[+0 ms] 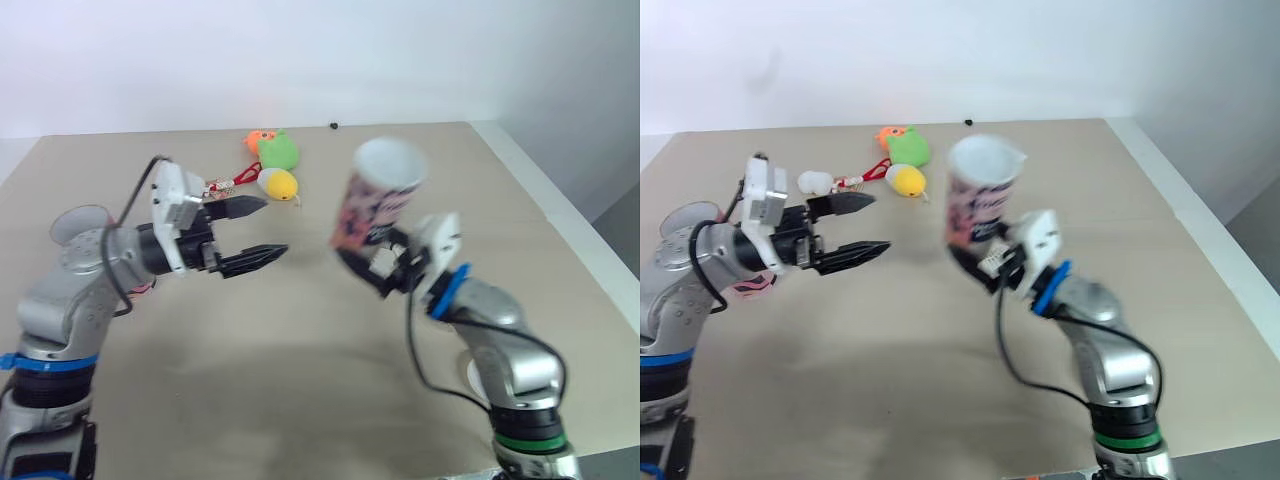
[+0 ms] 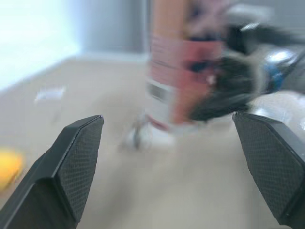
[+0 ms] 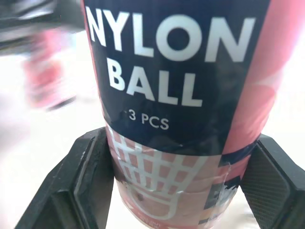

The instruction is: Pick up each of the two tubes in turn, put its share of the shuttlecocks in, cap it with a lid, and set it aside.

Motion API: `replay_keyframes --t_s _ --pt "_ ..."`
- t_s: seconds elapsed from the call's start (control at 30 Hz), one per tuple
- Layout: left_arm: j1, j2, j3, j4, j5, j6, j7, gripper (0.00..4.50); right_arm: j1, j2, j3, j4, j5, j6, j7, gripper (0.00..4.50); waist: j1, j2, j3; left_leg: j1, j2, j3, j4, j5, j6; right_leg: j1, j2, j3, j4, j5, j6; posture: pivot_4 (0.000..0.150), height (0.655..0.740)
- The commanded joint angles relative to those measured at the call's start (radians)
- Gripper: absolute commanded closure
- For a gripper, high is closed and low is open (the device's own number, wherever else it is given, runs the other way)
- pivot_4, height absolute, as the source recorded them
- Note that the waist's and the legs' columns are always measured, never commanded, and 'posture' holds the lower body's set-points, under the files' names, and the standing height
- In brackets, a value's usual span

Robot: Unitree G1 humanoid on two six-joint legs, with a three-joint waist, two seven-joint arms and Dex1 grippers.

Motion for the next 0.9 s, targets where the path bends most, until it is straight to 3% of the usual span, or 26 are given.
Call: replay_keyframes --t_s 0.03,0.17,0.3,0.5,0.8,0.83,0.9 --pt "-0.051 -0.091 -0.067 -0.038 -0.008 -0.010 0.057 0.00 -0.012 -0.017 -0.187 -0.023 0.022 0.038 -0.162 0.72 0.000 0.000 0.000 0.000 0.000 0.000 0.000 0.000 0.000 0.000 0.000 0.001 0.000 0.001 0.000 0.150 0.7400" --pt "-0.082 -0.191 -0.141 0.010 0.062 -0.076 0.084 0.00 0.007 -0.043 -0.342 0.027 0.014 0.033 -0.277 0.72 0.003 0.000 0.000 0.000 -0.003 0.000 0.000 0.000 0.000 0.000 0.001 0.006 0.000 0.003 -0.003 0.150 0.7400" --pt "-0.097 -0.281 -0.231 0.088 0.139 -0.152 0.080 0.00 0.072 -0.093 -0.512 0.212 -0.014 0.016 -0.369 0.72 -0.002 0.002 -0.001 0.000 -0.005 -0.001 0.000 0.000 0.000 0.000 0.002 0.010 0.000 0.003 -0.002 0.150 0.7400" --pt "-0.081 -0.286 -0.278 0.120 0.180 -0.171 0.041 0.00 0.150 -0.067 -0.518 0.444 -0.076 -0.143 -0.416 0.72 -0.014 0.007 -0.003 0.002 -0.007 -0.002 0.000 0.000 0.003 0.004 0.004 0.014 -0.003 0.001 0.001 0.150 0.7400" --pt "-0.058 -0.272 -0.272 0.105 0.193 -0.167 0.037 0.00 0.224 -0.047 -0.494 0.573 -0.086 -0.202 -0.431 0.72 -0.018 0.009 -0.004 0.008 -0.010 -0.003 0.000 0.003 0.008 0.010 0.007 0.023 -0.002 0.004 0.010 0.150 0.7400" --pt "-0.055 -0.271 -0.272 0.102 0.192 -0.166 0.037 0.00 0.235 -0.046 -0.493 0.570 -0.082 -0.202 -0.428 0.13 -0.015 0.008 -0.005 0.008 -0.010 -0.003 0.000 0.003 0.008 0.011 0.007 0.024 -0.003 0.004 0.010 0.150 0.7400" --pt "-0.051 -0.271 -0.276 0.100 0.194 -0.166 0.038 0.00 0.254 -0.044 -0.496 0.543 -0.071 -0.205 -0.427 0.04 -0.009 0.007 -0.005 0.008 -0.010 -0.004 0.000 0.003 0.008 0.011 0.008 0.024 -0.004 0.003 0.010 0.150 0.7400"
